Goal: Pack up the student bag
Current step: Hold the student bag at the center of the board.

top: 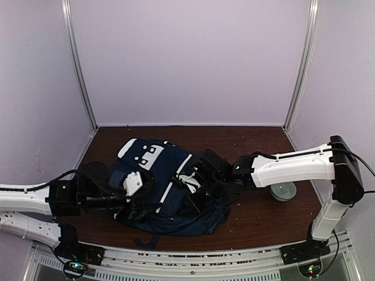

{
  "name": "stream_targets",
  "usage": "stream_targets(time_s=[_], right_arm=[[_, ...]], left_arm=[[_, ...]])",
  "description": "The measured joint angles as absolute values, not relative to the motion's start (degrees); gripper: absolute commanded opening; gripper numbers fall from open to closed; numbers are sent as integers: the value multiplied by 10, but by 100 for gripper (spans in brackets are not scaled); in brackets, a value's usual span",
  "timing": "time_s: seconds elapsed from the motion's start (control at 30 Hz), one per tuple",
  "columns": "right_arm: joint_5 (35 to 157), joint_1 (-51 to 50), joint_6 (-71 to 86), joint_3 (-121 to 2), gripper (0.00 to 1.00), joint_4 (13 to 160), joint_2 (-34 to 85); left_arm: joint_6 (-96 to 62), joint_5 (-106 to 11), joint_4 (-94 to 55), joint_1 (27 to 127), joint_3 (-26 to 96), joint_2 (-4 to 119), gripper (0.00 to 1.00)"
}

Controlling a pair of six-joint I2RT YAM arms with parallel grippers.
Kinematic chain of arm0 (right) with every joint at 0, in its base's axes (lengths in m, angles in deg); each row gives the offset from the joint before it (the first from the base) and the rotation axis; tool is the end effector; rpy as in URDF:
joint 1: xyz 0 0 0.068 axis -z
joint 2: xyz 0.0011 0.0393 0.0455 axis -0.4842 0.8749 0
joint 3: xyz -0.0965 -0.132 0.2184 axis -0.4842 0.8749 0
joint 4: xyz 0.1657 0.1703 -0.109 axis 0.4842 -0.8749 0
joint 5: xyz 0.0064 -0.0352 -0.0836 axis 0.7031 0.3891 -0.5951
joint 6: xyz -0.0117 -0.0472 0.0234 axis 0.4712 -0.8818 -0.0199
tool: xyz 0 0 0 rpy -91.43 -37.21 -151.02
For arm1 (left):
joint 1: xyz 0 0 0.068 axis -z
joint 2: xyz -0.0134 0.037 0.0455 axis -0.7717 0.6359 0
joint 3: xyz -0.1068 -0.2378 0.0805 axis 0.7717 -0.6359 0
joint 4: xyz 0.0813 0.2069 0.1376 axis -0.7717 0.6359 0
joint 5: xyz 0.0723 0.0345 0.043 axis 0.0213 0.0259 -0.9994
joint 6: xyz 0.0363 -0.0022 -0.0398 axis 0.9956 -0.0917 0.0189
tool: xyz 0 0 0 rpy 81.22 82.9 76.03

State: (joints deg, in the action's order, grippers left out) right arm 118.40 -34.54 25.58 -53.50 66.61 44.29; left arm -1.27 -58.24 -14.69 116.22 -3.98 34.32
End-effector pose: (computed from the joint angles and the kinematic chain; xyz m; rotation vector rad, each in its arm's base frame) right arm 0.1514 0.3433 0.2211 -1.1550 2.5072 1.2086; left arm 0.0882 -0.1914 0.2583 1.1257 1.6633 -0.6597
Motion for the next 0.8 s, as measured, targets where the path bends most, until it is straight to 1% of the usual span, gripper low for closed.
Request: stream_targets(time_s=[0.1, 0.2, 0.27, 0.37, 0.43, 0.5, 0.57, 0.7, 0.8], right_arm=[[1189, -345, 272, -535, 0, 676, 443], [1194, -346, 287, -533, 0, 692, 443], [1196, -345, 295, -530, 0, 699, 443], [1196, -345, 301, -526, 0, 703, 443], [1196, -345, 306, -524, 0, 705, 442], [1196, -345, 311, -520, 0, 711, 441], [1195, -343, 314, -518, 0, 717, 439], [1196, -342, 322, -518, 0, 724, 438], [1198, -340, 327, -518, 0, 726, 437]], left_arm=[[21, -593, -157, 1204, -55, 370, 65], [55, -623, -159, 1234, -52, 428, 66], [74, -642, -158, 1243, -44, 464, 64], [92, -668, -163, 1246, -24, 497, 57], [97, -685, -170, 1246, -19, 507, 49], [99, -705, -176, 1246, -19, 510, 46], [99, -720, -178, 1250, -20, 510, 46], [99, -734, -178, 1253, -21, 506, 53], [105, -743, -173, 1256, -22, 500, 54]])
